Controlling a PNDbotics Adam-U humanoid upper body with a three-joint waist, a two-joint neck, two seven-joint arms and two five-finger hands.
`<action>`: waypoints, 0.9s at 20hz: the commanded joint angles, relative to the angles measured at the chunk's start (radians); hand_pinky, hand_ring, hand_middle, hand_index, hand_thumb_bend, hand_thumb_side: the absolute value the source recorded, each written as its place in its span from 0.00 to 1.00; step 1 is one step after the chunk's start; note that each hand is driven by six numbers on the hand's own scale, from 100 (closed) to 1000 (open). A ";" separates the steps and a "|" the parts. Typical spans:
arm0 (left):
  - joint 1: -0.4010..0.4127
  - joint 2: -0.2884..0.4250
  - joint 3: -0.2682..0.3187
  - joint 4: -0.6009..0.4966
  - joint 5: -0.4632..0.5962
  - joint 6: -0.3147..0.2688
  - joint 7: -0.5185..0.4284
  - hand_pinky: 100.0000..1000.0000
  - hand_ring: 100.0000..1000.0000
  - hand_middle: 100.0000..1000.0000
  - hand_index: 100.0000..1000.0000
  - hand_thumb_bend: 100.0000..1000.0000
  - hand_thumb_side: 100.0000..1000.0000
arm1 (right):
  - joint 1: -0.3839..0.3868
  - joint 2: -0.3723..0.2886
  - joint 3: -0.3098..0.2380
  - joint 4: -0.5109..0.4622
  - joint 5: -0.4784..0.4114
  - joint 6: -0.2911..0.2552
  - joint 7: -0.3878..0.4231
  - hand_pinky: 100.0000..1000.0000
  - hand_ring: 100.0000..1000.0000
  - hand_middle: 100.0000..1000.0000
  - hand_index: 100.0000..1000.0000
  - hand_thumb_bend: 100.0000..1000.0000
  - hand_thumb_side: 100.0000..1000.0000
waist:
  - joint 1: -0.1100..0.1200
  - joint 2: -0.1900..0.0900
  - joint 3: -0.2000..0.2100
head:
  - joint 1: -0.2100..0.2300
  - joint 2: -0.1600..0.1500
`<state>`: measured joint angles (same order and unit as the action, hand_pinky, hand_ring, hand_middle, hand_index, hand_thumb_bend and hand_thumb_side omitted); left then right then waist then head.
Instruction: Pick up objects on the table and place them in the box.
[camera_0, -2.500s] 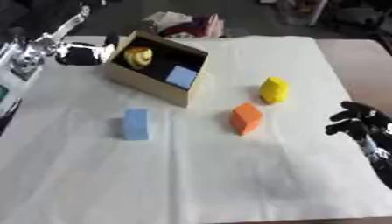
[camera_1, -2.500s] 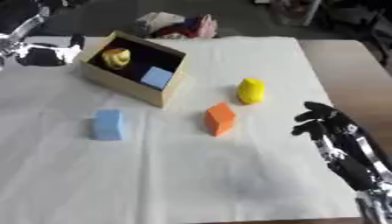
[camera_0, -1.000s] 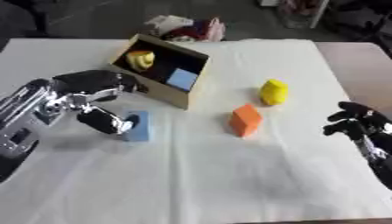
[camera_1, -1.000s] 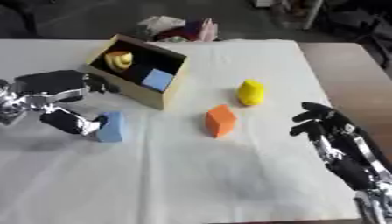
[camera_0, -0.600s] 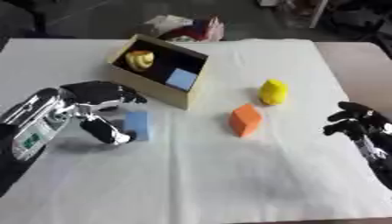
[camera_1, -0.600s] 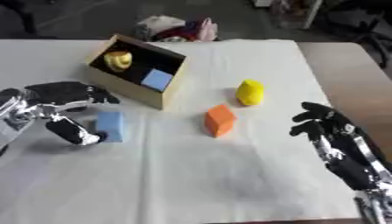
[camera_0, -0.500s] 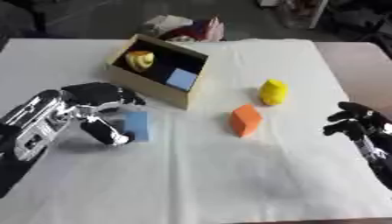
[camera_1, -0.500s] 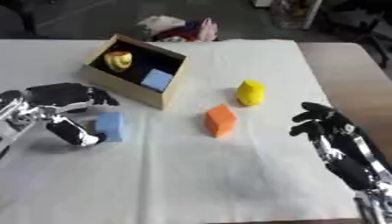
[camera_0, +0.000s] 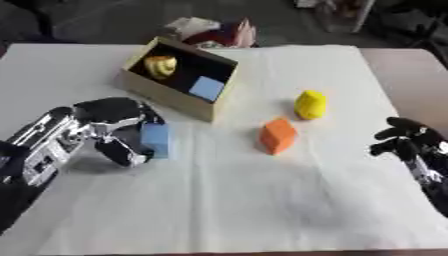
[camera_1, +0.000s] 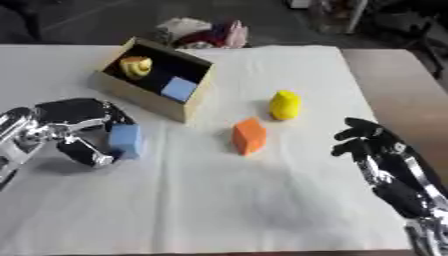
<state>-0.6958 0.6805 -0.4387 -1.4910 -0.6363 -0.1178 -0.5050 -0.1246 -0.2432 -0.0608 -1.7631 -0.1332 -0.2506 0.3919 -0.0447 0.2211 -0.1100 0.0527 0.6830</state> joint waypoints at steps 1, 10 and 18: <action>-0.045 0.057 0.053 -0.077 0.077 0.058 0.019 0.63 0.50 0.43 0.71 0.00 0.18 | -0.005 -0.021 -0.005 -0.012 0.001 0.000 0.002 0.71 0.56 0.63 0.85 0.00 0.41 | 0.004 -0.018 0.000 | 0.001 -0.007; -0.201 -0.069 0.098 0.188 0.018 0.184 0.282 0.61 0.52 0.47 0.76 0.00 0.16 | -0.004 -0.020 0.005 -0.009 -0.005 -0.001 0.013 0.71 0.56 0.63 0.85 0.00 0.41 | -0.001 -0.023 -0.020 | 0.023 -0.013; -0.259 -0.183 0.147 0.464 -0.016 0.184 0.473 0.65 0.65 0.60 0.84 0.00 0.44 | -0.013 -0.011 0.018 -0.007 -0.015 0.000 0.027 0.71 0.56 0.63 0.85 0.00 0.41 | -0.010 -0.021 -0.050 | 0.048 -0.016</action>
<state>-0.9298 0.4978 -0.3099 -1.0485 -0.6454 0.0679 -0.0573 -0.1263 -0.2422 -0.0419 -1.7607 -0.1359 -0.2499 0.4144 -0.0546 0.2150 -0.1601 0.0954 0.6794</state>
